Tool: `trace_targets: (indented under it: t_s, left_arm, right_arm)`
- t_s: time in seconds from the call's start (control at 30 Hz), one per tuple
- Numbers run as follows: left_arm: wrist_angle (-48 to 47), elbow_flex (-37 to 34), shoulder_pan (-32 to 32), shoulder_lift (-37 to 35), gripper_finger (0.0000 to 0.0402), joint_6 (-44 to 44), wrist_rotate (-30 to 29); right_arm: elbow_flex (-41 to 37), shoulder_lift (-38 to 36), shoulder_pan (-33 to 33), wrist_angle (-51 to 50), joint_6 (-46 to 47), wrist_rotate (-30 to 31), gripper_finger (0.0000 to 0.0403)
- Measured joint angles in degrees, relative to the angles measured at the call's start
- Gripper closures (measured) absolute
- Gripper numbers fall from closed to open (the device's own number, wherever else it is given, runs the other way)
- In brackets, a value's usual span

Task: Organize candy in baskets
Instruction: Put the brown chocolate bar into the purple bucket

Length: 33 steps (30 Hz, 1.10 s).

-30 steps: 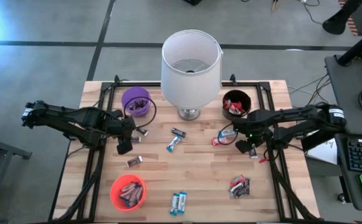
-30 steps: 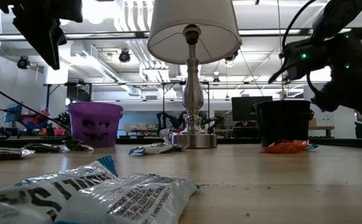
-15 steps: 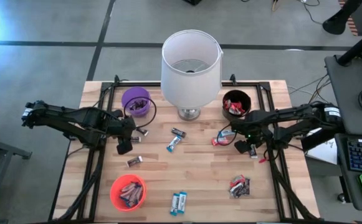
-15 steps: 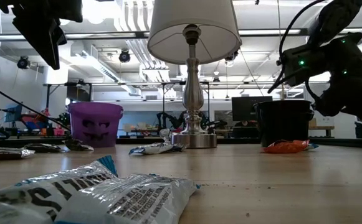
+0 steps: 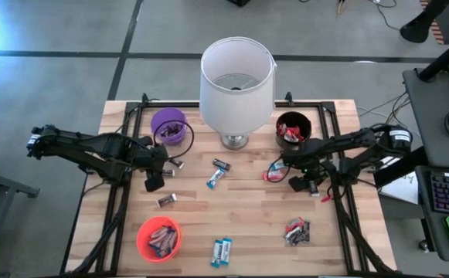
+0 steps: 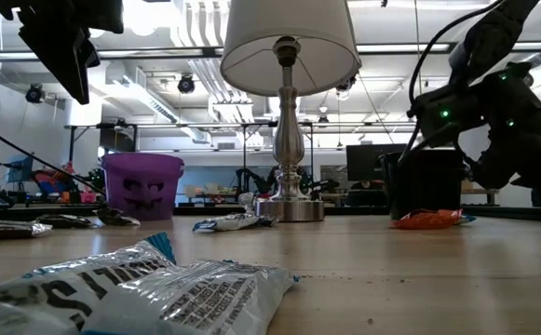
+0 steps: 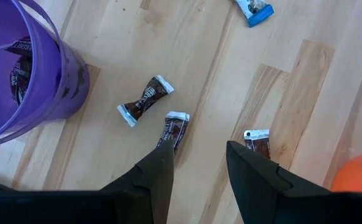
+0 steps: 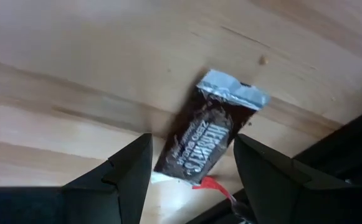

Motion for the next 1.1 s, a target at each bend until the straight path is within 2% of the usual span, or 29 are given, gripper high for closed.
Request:
trace_targets:
  t_s: [0.2,0.3,0.43,0.63,0.9,1.1]
  left_arm:
    - [0.0,0.0,0.0,0.0,0.0272,0.0,0.0]
    - [0.0,0.0,0.0,0.0,0.0272,0.0,0.0]
    - [0.0,0.0,0.0,0.0,0.0272,0.0,0.1]
    - [0.0,0.0,0.0,0.0,0.0272,0.0,0.1]
    - [-0.2,0.0,0.0,0.0,0.0272,0.0,0.1]
    - [-0.2,0.0,0.0,0.0,0.0272,-0.1,0.1]
  right_arm:
    - [0.2,3.6,0.0,1.8,-1.6,-0.6,0.0188]
    - [0.2,4.2,0.0,1.6,-3.0,-0.7,0.0205]
    - [0.2,3.7,0.0,1.7,-3.4,-0.9,0.0261]
    - [0.1,3.4,0.0,1.3,-4.3,-0.5,0.0377]
    - [0.3,1.6,0.0,-0.6,-4.6,0.9,0.0388]
    - [5.1,-4.1,0.0,-5.0,-3.7,0.8,0.0391]
